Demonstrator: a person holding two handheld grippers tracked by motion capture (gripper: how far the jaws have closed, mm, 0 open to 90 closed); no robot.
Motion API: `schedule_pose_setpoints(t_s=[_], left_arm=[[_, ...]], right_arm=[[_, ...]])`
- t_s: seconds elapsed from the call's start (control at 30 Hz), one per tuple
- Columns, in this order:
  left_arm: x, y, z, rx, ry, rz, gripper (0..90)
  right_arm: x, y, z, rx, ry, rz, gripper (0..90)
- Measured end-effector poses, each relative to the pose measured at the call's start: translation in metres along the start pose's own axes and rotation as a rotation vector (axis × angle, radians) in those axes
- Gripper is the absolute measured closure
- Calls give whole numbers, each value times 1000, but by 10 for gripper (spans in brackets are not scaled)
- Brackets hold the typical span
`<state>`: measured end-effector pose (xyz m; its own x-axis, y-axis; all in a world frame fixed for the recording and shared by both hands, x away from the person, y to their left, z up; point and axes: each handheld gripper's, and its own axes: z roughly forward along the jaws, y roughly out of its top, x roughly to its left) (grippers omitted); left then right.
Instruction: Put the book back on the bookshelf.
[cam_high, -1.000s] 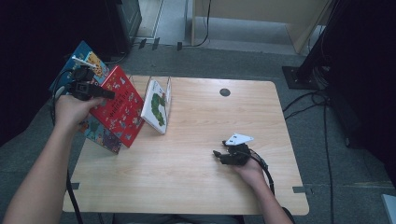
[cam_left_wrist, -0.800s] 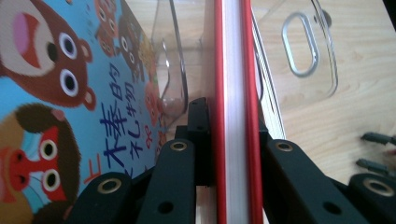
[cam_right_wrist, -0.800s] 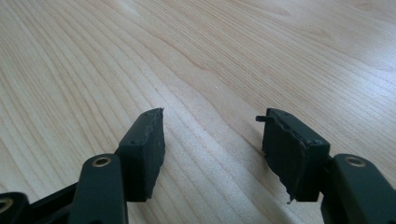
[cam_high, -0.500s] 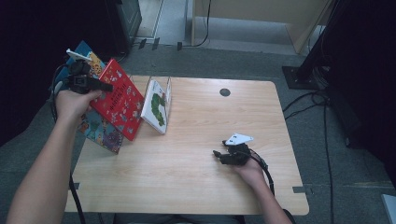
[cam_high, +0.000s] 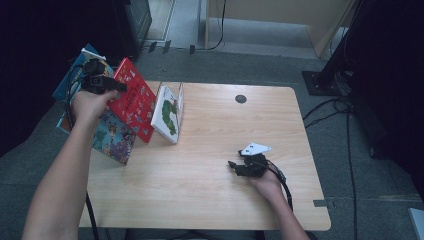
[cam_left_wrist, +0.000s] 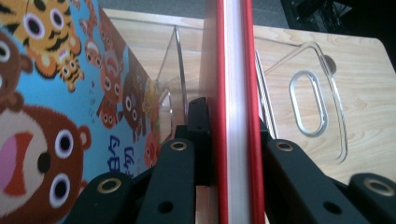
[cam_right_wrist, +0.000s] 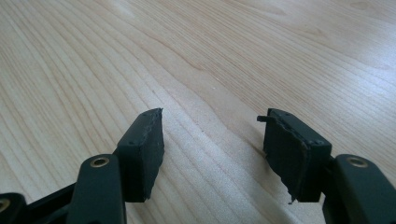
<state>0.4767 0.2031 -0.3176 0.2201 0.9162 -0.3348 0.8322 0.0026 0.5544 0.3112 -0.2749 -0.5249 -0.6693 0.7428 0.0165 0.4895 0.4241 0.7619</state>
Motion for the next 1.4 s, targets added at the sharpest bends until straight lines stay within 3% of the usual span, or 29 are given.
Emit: schedule_pose_setpoints(t_s=[0.27,0.5,0.6,0.7,0.87,1.4], left_arm=[[1,4,7,-25,-13,-24,798],[5,4,5,3,-9,-25,758],[6,7,-2,1,-23,-41,646],[8,9,-12,9,-3,-34,599],[13,9,-28,-23,-19,-49,564],[11,-5,-64,-31,-52,-4,496]], right_arm=[[2,-2,-2,-2,-14,18,384],[2,-2,-2,-1,-14,15,385],[2,-3,-3,-1,-13,17,387],[2,-3,-3,-3,-14,13,388],[2,-3,-3,-3,-13,14,387],[2,-5,-6,-1,-9,16,369]])
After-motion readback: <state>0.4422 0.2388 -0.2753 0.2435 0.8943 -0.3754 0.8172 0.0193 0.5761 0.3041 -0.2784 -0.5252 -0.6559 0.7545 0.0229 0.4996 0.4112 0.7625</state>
